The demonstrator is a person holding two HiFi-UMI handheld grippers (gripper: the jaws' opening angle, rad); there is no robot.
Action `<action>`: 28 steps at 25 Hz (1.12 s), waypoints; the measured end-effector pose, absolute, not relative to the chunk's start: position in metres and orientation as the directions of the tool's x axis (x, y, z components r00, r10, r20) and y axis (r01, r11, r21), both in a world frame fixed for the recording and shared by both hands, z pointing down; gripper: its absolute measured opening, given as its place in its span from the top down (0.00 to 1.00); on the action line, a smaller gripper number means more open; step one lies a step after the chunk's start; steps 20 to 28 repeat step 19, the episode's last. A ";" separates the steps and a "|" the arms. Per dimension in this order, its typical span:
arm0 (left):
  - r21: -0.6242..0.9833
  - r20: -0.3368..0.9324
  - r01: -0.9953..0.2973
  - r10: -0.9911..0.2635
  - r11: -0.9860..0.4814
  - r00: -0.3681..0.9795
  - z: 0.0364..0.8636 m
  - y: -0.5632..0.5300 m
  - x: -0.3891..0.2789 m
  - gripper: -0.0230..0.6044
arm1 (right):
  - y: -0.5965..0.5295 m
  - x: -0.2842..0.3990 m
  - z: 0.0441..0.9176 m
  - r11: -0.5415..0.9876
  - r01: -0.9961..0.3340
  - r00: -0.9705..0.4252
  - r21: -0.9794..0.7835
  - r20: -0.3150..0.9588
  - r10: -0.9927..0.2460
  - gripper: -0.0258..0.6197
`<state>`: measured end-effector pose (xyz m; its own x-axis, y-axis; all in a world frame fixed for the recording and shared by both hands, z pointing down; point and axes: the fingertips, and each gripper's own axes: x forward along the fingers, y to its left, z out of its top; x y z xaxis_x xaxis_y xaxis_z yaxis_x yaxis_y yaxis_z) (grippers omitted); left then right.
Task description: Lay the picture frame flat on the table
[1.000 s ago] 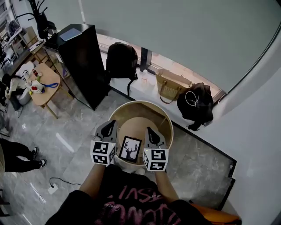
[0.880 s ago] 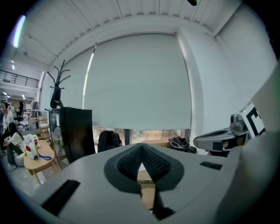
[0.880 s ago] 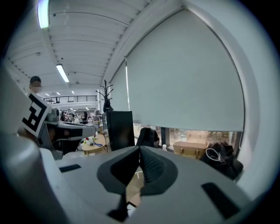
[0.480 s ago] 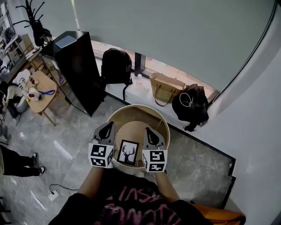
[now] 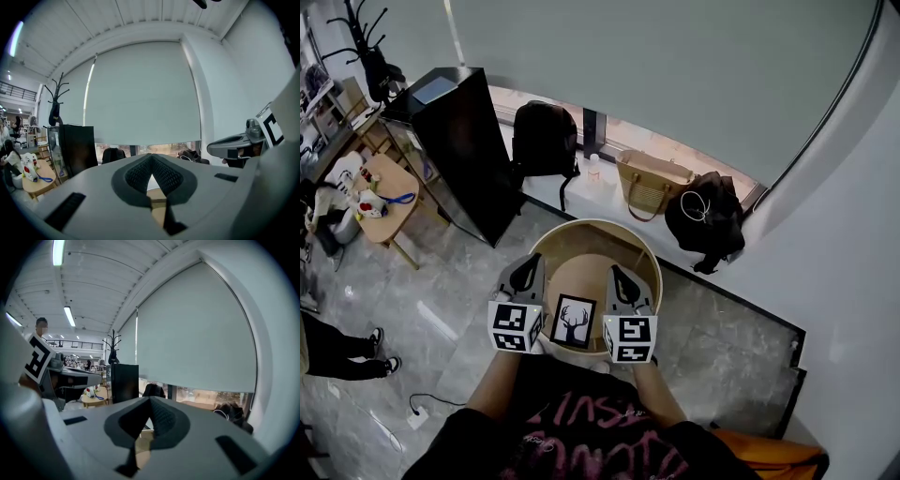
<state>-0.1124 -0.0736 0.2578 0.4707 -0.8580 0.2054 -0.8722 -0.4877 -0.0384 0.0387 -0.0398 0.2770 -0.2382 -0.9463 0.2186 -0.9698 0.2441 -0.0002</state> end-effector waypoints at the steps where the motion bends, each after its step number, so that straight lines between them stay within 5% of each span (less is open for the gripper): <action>1: -0.046 0.201 -0.871 -0.859 -0.489 0.471 0.259 -0.074 -0.111 0.95 | -0.041 0.040 0.277 0.243 -0.970 -0.237 0.000 0.217 -0.947 0.93; 28: -0.034 0.205 -0.876 -0.861 -0.481 0.465 0.260 -0.087 -0.107 0.95 | -0.053 0.051 0.282 0.235 -0.972 -0.226 0.012 0.220 -0.949 0.93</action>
